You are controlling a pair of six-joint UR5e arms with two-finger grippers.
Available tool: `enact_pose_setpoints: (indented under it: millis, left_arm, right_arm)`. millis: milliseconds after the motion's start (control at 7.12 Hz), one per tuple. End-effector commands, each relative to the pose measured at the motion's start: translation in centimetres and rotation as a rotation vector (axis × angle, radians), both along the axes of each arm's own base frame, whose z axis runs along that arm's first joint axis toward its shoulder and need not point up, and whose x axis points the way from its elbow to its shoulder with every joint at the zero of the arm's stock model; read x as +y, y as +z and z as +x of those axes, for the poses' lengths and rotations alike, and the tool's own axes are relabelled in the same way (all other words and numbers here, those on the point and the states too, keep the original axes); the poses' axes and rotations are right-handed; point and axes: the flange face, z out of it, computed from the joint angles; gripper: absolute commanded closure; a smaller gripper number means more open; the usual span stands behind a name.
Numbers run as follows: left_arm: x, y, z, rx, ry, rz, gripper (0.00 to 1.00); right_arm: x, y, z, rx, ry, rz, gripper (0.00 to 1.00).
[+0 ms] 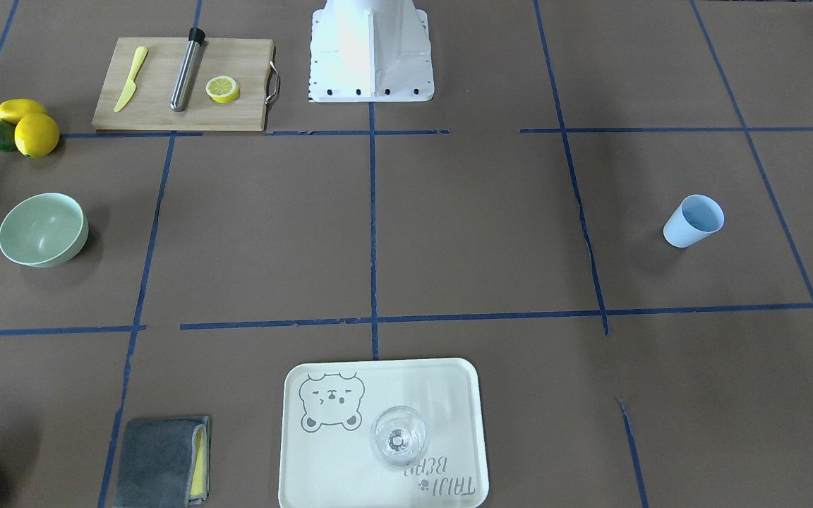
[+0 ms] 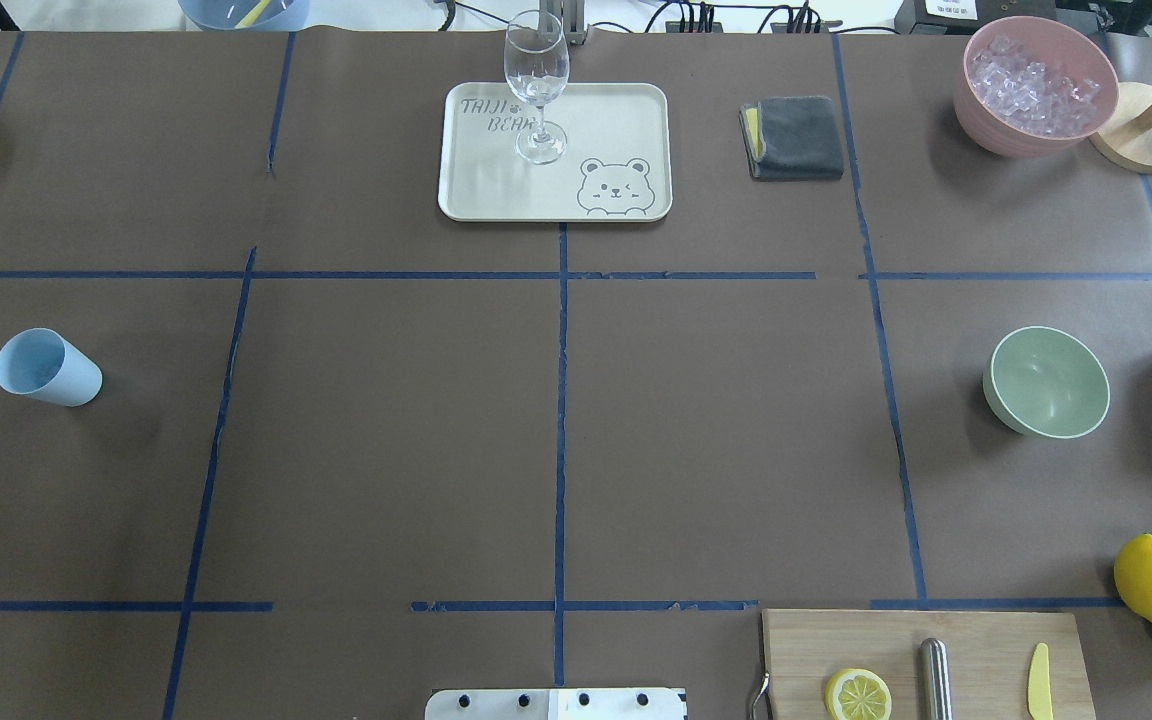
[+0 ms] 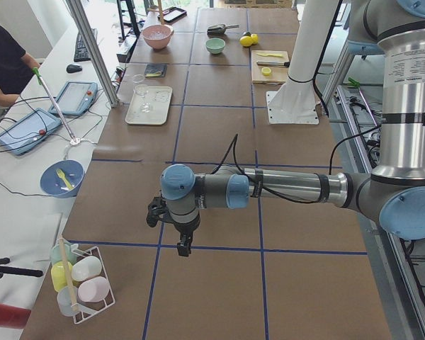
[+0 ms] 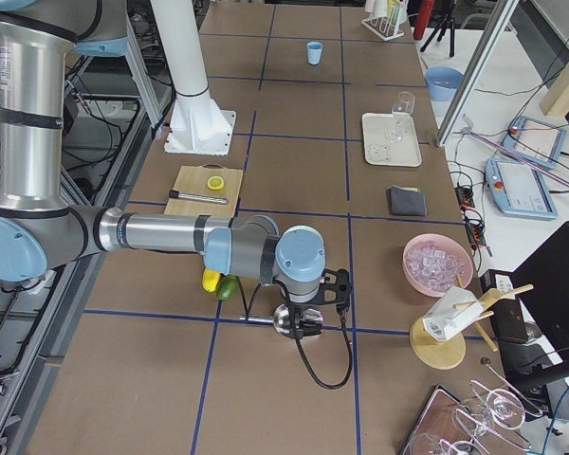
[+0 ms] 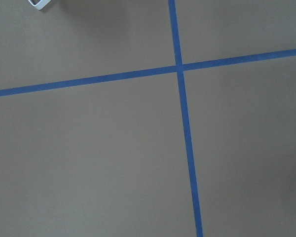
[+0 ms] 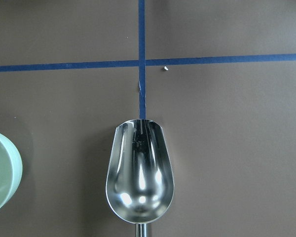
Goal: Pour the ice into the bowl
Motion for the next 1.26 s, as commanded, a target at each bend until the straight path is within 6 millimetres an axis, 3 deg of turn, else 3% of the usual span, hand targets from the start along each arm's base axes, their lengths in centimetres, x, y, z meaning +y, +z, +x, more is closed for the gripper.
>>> enact_pose_setpoints:
  millis: [0,140,281,421,561,702,842,1123]
  left_arm:
    - [0.0,-0.5,-0.1,0.001,-0.002,0.011,0.00]
    - [-0.6,-3.1,-0.1,-0.001,-0.005,0.062,0.00]
    - [-0.9,-7.6,0.0,-0.005,-0.007,0.153,0.00]
    - [-0.9,-12.5,-0.1,-0.011,-0.011,0.261,0.00]
    - [-0.7,-16.8,-0.1,-0.009,-0.022,0.398,0.00]
    - [-0.5,-19.1,-0.1,-0.001,-0.041,0.487,0.00]
    - [-0.3,-19.9,0.3,0.022,-0.097,0.517,0.00]
    - [2.7,-18.1,1.0,0.068,-0.177,0.554,0.00]
  right_arm:
    - [-0.1,0.9,0.1,0.001,0.005,-0.019,0.00]
    - [-0.2,0.3,0.1,0.002,0.007,-0.009,0.00]
    - [-0.3,0.1,0.2,0.003,0.007,-0.005,0.00]
    - [-0.6,-1.1,0.1,0.004,0.008,0.019,0.00]
    - [-2.1,-4.1,0.3,0.010,0.010,0.079,0.00]
    - [-3.1,-4.6,0.3,0.005,0.034,0.059,0.00]
    - [-3.2,-4.9,-1.2,-0.048,0.017,0.056,0.00]
    - [-3.7,-5.6,-2.4,-0.069,0.013,0.044,0.00]
